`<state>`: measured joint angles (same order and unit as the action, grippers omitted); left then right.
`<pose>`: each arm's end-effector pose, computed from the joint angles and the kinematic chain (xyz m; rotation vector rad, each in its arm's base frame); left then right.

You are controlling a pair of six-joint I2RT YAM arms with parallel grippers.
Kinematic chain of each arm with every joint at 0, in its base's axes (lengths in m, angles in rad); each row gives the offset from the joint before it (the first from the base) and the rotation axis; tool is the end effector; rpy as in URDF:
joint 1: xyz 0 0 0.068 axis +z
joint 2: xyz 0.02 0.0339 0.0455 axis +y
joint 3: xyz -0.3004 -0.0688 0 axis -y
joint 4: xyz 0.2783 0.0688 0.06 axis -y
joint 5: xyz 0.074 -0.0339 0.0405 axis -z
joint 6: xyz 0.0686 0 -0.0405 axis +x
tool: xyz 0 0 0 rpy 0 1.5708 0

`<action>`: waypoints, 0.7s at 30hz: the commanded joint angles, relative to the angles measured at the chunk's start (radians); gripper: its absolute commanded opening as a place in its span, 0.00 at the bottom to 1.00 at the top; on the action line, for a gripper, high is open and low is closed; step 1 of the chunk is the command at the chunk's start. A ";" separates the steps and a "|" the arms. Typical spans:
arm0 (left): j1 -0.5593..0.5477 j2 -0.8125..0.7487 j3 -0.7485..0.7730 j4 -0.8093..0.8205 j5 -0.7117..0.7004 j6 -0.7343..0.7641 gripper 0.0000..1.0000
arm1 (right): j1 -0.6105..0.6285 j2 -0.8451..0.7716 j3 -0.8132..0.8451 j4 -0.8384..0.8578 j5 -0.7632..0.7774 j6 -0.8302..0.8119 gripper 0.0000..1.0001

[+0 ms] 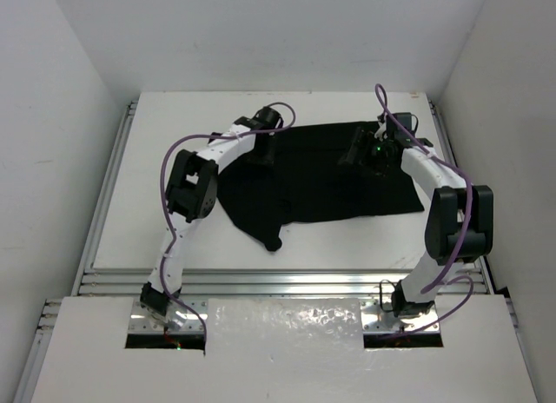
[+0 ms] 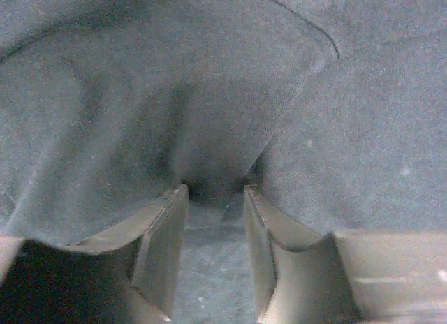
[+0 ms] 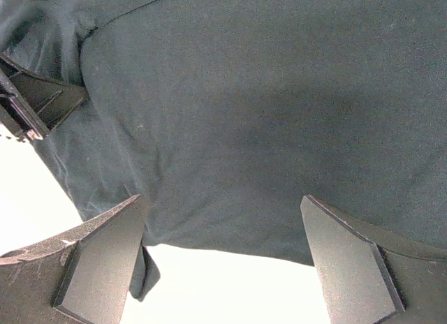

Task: Fold and stack the t-shirts
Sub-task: Fold the tshirt

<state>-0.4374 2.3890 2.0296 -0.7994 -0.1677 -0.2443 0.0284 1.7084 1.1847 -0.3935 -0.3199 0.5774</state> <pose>0.5281 -0.2343 0.1473 0.2130 2.6904 0.0253 0.4160 0.0334 0.2134 0.5539 2.4785 0.6469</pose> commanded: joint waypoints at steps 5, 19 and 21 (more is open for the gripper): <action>0.006 0.016 0.075 -0.029 0.008 0.000 0.10 | 0.002 -0.021 0.003 0.030 -0.016 0.006 0.93; 0.166 -0.088 0.075 0.003 0.486 -0.121 0.03 | 0.002 -0.010 0.032 0.010 -0.019 -0.011 0.93; 0.172 -0.096 0.037 0.019 0.554 -0.110 0.05 | 0.002 -0.015 0.029 0.012 -0.021 -0.013 0.93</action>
<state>-0.2943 2.3718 2.0956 -0.8120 0.2047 -0.3244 0.0284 1.7084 1.1847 -0.3950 -0.3241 0.5758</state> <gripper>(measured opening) 0.050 0.928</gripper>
